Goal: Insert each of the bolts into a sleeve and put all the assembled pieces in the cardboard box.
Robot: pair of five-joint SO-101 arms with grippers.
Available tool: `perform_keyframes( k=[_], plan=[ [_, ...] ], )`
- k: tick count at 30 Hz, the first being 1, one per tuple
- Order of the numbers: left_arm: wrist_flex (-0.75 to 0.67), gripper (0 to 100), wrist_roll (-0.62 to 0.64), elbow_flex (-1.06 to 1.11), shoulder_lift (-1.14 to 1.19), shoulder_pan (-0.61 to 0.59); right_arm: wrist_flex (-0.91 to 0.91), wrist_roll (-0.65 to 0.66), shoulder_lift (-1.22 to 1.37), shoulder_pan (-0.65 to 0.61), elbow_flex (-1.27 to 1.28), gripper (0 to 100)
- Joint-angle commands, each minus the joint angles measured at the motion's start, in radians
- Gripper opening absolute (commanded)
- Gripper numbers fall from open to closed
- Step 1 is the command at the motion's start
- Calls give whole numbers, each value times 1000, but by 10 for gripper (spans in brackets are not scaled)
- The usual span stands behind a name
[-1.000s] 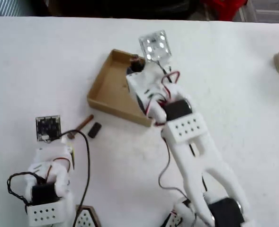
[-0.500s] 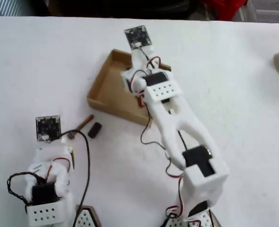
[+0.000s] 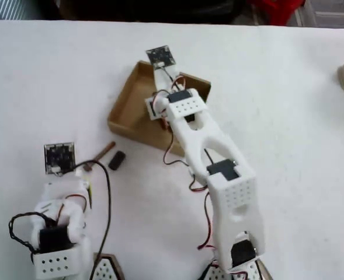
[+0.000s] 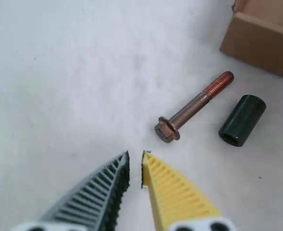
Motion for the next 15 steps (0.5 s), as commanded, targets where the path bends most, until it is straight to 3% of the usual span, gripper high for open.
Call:
perform_keyframes(
  k=[1,3,9,15],
  plan=[
    [5,76,-6,-2,-7,-7,2,0,-21,13,-72,22],
    [5,76,-6,-2,-7,-7,5,0,-21,13,-72,53],
    [5,76,-6,-2,-7,-7,88,-8,-21,10,-72,275],
    [0,76,-8,-2,-7,-7,88,-3,-76,13,-68,186]
  ],
)
